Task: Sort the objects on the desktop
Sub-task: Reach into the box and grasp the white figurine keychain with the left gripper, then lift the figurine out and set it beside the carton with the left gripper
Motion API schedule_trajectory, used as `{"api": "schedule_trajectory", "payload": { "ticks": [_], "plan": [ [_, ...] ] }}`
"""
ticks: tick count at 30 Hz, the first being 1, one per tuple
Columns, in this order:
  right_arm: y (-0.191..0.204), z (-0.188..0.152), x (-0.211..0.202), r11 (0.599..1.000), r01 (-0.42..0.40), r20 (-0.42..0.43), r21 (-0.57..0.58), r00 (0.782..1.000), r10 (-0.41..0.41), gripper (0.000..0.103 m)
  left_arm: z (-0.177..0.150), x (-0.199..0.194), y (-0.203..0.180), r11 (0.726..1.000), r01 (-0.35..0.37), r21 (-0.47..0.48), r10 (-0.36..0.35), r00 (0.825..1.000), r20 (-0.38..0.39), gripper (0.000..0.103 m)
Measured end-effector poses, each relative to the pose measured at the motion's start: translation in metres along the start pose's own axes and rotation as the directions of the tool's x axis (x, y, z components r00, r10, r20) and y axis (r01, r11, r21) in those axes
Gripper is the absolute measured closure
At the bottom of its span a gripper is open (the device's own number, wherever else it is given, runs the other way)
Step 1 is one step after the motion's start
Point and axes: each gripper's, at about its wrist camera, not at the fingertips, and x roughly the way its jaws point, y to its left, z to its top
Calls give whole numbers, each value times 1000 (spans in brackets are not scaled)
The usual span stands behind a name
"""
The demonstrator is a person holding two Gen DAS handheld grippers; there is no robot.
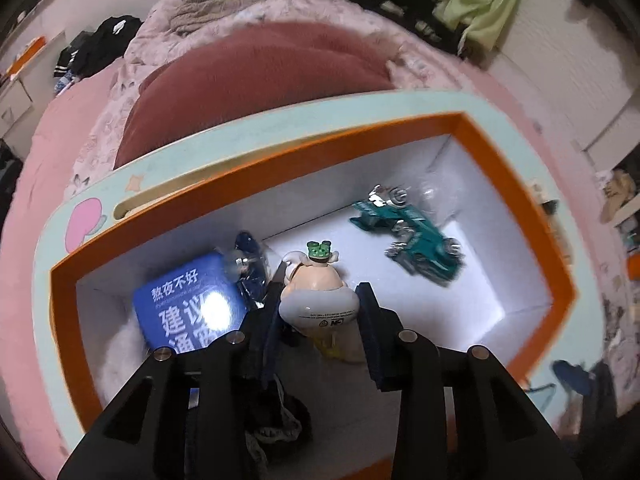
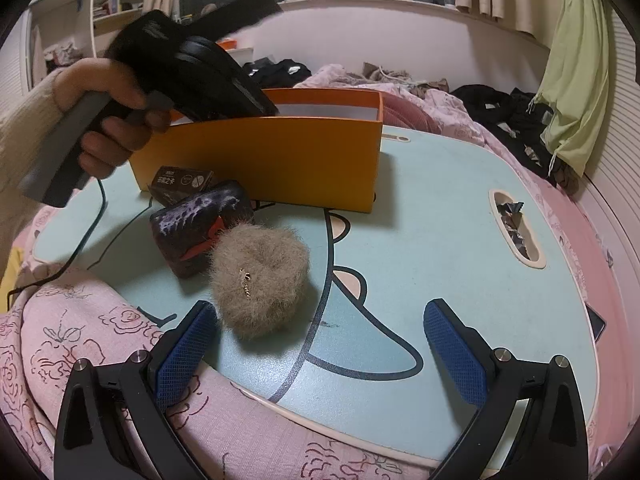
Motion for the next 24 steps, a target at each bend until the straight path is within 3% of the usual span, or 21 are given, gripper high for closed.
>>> {"api": "schedule_trajectory", "payload": {
  "ticks": [3,6,9,11,18,24],
  "plan": [
    [0,0,0,1000,0,0,0,1000,0,0,-12,-46,2,994,107,-12,-105,986,127,67],
    [-1,-1,0,1000,0,0,0,1000,0,0,-35,-105,-2,979,203,-6,-195,946,258,67],
    [0,0,0,1000,0,0,0,1000,0,0,-73,-150,-3,969,246,16,-237,914,330,67],
    [0,-1,0,1000,0,0,0,1000,0,0,-90,-153,2,970,244,15,-236,916,325,67],
    [0,-1,0,1000,2,1,2,1000,-2,0,-148,-95,17,982,171,-83,-155,973,172,66],
    [0,-1,0,1000,2,1,2,1000,-2,0,-146,-72,17,978,181,-101,-160,969,186,66]
  ]
}}
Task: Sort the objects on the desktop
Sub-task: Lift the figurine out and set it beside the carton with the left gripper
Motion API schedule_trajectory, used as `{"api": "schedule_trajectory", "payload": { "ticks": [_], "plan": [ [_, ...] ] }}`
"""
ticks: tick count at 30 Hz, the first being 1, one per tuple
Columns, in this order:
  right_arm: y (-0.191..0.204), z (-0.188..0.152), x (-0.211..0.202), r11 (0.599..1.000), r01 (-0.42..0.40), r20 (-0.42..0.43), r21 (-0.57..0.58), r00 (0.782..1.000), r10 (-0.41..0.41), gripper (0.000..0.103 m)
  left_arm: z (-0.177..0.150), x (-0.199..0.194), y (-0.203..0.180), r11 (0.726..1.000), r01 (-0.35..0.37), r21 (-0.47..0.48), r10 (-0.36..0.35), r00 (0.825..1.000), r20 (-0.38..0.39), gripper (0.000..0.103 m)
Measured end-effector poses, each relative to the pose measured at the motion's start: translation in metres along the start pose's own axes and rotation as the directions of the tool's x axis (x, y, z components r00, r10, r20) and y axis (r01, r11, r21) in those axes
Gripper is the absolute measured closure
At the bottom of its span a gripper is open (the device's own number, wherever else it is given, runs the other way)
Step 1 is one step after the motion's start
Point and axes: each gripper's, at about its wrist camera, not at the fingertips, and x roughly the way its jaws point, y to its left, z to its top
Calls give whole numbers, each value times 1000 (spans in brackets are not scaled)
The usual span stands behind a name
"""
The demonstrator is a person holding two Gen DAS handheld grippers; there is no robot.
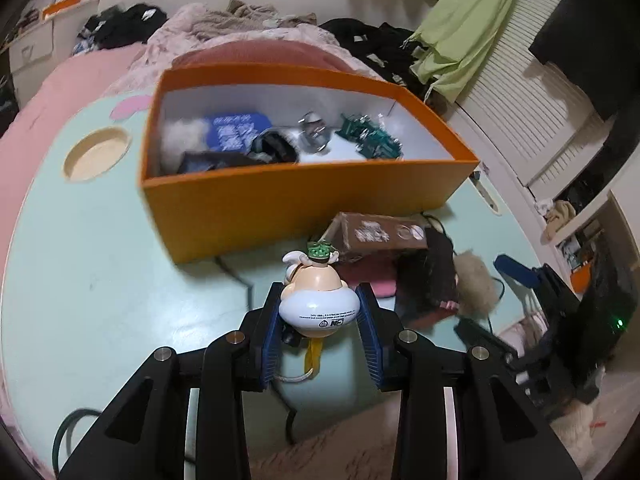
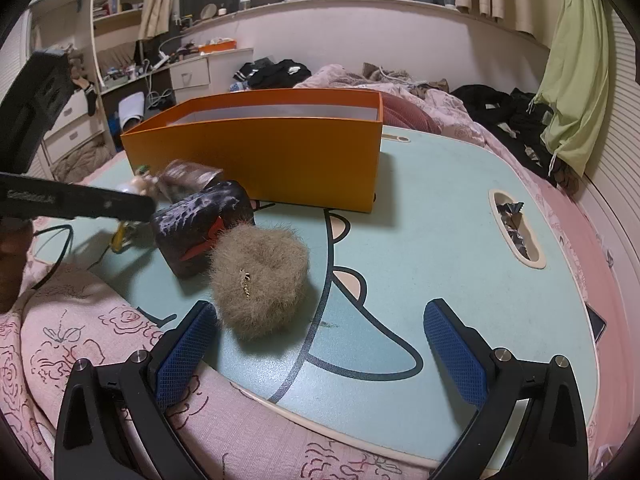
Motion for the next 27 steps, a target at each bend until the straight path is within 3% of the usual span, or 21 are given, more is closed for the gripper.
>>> {"api": "schedule_trajectory", "payload": {
  "ticks": [3,4,5,6,8,13,15,16,20,27],
  "plan": [
    [0,0,0,1000,0,0,0,1000,0,0,6,-5,-5,1000,6,16,-7,999,53,65],
    [0,0,0,1000,0,0,0,1000,0,0,7,-7,-5,1000,11,22,-12,998,69,54],
    [-1,-1,-1,1000,0,0,0,1000,0,0,5,-10,-6,999,-2,32,0,997,74,34],
    [0,0,0,1000,0,0,0,1000,0,0,4,-12,-5,999,-23,37,20,997,79,28],
    [0,0,0,1000,0,0,0,1000,0,0,-4,-15,-4,996,-77,53,71,992,104,26],
    [0,0,0,1000,0,0,1,1000,0,0,-26,-12,1,984,-145,102,140,989,56,26],
    [0,0,0,1000,1,0,-1,1000,-1,0,-36,-4,0,977,-164,139,159,986,40,20],
    [0,0,0,1000,2,-1,-1,1000,-2,0,-42,-2,-4,962,-208,180,197,977,75,15],
    [0,2,1,1000,2,-3,0,1000,-2,0,-35,6,-2,961,-215,172,206,976,71,0],
    [-1,2,1,1000,4,-2,1,1000,-4,0,-32,11,0,962,-228,152,219,973,73,0]
  ]
}}
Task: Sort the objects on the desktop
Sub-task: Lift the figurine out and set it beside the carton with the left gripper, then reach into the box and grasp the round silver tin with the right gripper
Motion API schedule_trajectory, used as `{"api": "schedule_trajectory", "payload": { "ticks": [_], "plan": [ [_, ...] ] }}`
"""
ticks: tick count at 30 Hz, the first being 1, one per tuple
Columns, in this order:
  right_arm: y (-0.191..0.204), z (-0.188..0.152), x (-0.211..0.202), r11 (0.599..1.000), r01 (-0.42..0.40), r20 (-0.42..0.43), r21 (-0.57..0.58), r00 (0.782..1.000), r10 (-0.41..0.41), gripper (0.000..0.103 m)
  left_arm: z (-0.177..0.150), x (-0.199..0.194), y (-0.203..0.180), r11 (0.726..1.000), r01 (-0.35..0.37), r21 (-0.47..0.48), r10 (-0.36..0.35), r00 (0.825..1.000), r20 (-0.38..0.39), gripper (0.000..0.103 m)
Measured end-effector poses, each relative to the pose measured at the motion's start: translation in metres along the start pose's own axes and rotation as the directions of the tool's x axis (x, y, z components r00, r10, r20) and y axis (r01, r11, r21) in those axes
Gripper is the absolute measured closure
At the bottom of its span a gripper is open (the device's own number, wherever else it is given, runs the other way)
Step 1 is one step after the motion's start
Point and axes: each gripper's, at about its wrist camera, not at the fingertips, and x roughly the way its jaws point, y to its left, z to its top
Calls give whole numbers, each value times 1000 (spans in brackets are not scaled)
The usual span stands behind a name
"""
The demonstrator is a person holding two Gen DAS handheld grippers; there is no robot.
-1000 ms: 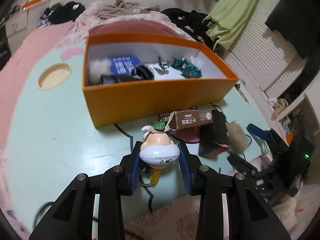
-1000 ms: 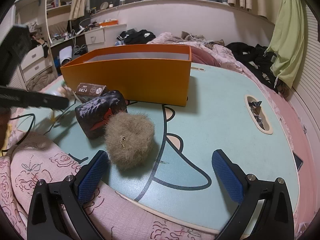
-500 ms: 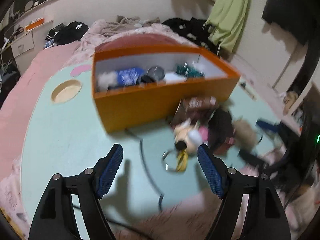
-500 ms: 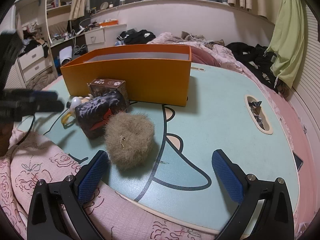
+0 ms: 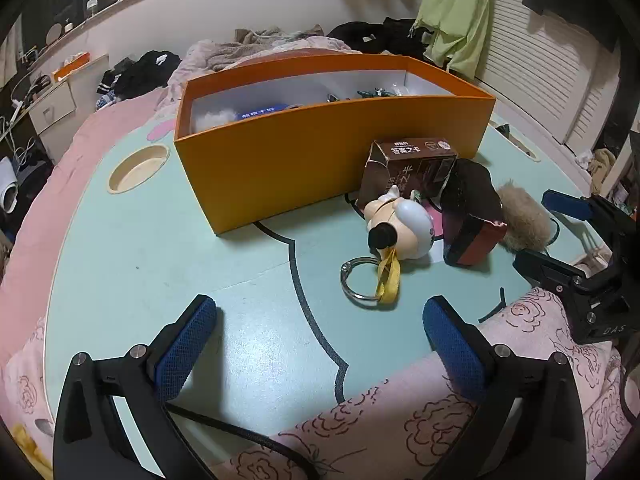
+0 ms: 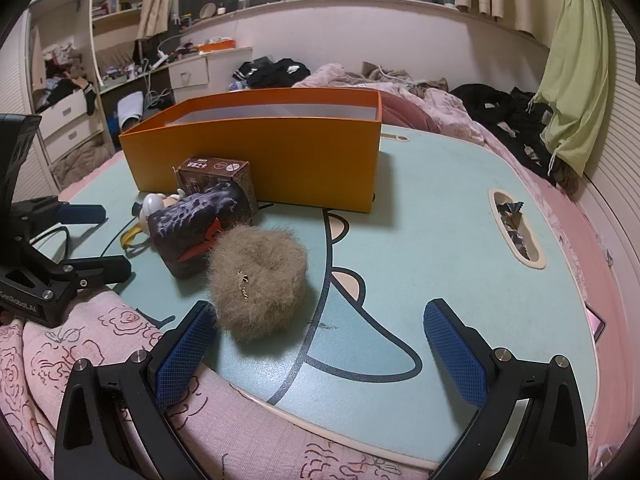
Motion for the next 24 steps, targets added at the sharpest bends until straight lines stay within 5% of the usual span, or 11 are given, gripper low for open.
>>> {"api": "schedule_trajectory", "payload": {
  "ticks": [8,13,19,24],
  "plan": [
    [-7,8,-17,999,-34,60,37,998,31,0,-3,1,2,1000,2,-2,-2,1000,3,0],
    [-8,66,-36,987,-135,150,88,981,121,0,-3,0,2,1000,4,-3,-3,1000,6,0],
    [13,160,17,977,-189,-42,99,980,194,36,-5,-1,5,1000,5,-4,-5,1000,12,0],
    [34,195,93,973,-184,-239,137,948,212,58,-5,-2,6,1000,7,-4,-7,1000,17,0]
  ]
}}
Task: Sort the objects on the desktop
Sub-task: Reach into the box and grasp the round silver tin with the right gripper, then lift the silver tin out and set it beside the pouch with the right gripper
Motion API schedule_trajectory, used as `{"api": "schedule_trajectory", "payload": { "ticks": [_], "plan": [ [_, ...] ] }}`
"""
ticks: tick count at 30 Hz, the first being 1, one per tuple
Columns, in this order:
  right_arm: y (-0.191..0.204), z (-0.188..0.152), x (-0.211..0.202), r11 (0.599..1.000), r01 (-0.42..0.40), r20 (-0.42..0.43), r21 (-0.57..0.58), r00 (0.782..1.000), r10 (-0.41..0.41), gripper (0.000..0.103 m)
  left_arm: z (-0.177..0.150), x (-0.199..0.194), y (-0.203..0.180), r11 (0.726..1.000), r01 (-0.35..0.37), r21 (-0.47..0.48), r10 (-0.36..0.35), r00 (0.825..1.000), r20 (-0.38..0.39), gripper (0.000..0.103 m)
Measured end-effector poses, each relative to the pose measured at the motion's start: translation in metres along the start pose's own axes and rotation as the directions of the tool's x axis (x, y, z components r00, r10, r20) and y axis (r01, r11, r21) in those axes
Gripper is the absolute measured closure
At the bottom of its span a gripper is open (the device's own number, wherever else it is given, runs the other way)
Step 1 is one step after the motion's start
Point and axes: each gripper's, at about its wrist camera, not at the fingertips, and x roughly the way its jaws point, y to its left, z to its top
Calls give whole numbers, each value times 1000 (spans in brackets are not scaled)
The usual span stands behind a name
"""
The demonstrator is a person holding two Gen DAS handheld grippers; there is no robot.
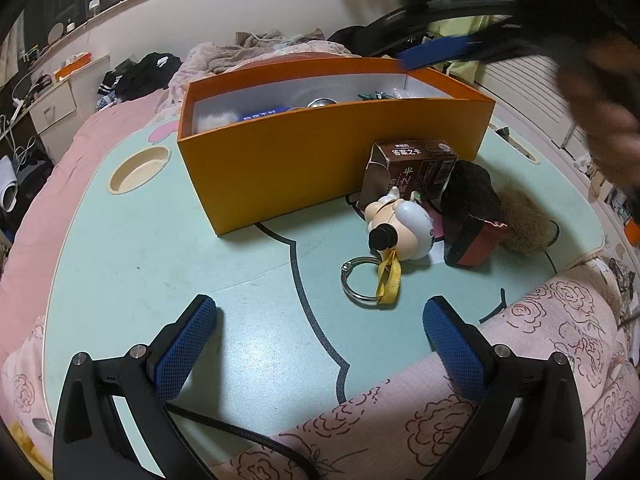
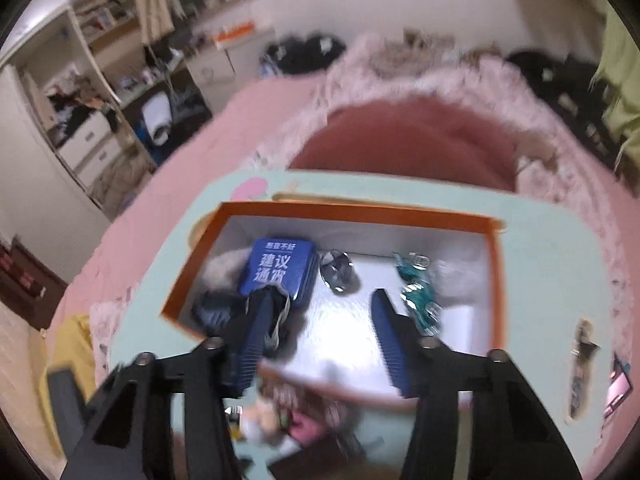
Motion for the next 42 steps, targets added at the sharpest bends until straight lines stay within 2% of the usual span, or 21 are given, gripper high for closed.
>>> {"api": "schedule_trajectory", "payload": {
  "ticks": [4,8,10,11,14,17,20,24,29,32,34,35,37,38,39,42],
  "plan": [
    [-2,15,46,998,33,-107,51,994,-27,58,-1,-1,2,1000,2,-1,-2,1000,6,0],
    [-6,16,75,994,90,-167,63,983,-78,58,-1,-2,2,1000,5,-1,-5,1000,10,0],
    [-8,19,75,993,101,-144,56,985,-92,73,-2,-2,2,1000,5,-1,-5,1000,10,0],
    [-10,22,76,994,96,-145,59,986,-87,74,-2,-3,2,1000,6,-1,-6,1000,12,0],
    [-12,19,61,997,36,-92,62,995,-30,74,-2,-2,3,1000,6,-1,-6,1000,12,0],
    [-9,11,23,999,5,7,33,1000,-5,74,-1,-2,3,1000,6,-1,-6,1000,12,0],
    [-8,-8,-23,999,-44,89,6,995,43,74,-2,-2,3,1000,6,-1,-6,1000,12,0],
    [-8,-55,-66,999,-11,147,-49,989,18,74,-2,-2,3,1000,6,-1,-6,1000,12,0],
    [-31,-107,-49,998,67,82,12,994,-67,74,-2,-2,3,1000,6,-1,-6,1000,12,0],
    [-38,-119,-26,998,21,54,54,998,-24,74,-2,-2,3,1000,7,-1,-7,1000,12,0],
    [-34,-121,-17,999,0,75,47,997,-4,74,-2,-2,3,1000,7,-1,-7,1000,12,0],
    [-33,-120,-16,999,3,95,40,995,-6,71,-2,-2,3,1000,7,-1,-7,1000,13,0],
    [-31,-123,-22,999,13,140,36,990,-18,55,-1,-2,3,1000,7,-1,-7,1000,12,0],
    [-32,-128,-30,999,19,184,40,983,-26,43,-1,-2,3,1000,7,-1,-7,1000,12,0],
    [-34,-130,-37,999,24,215,42,976,-33,38,-1,-2,3,1000,6,-1,-6,1000,13,0],
    [-43,-151,-59,998,55,278,37,959,-64,36,-1,-2,2,1000,6,-1,-6,1000,13,0]
  ]
}}
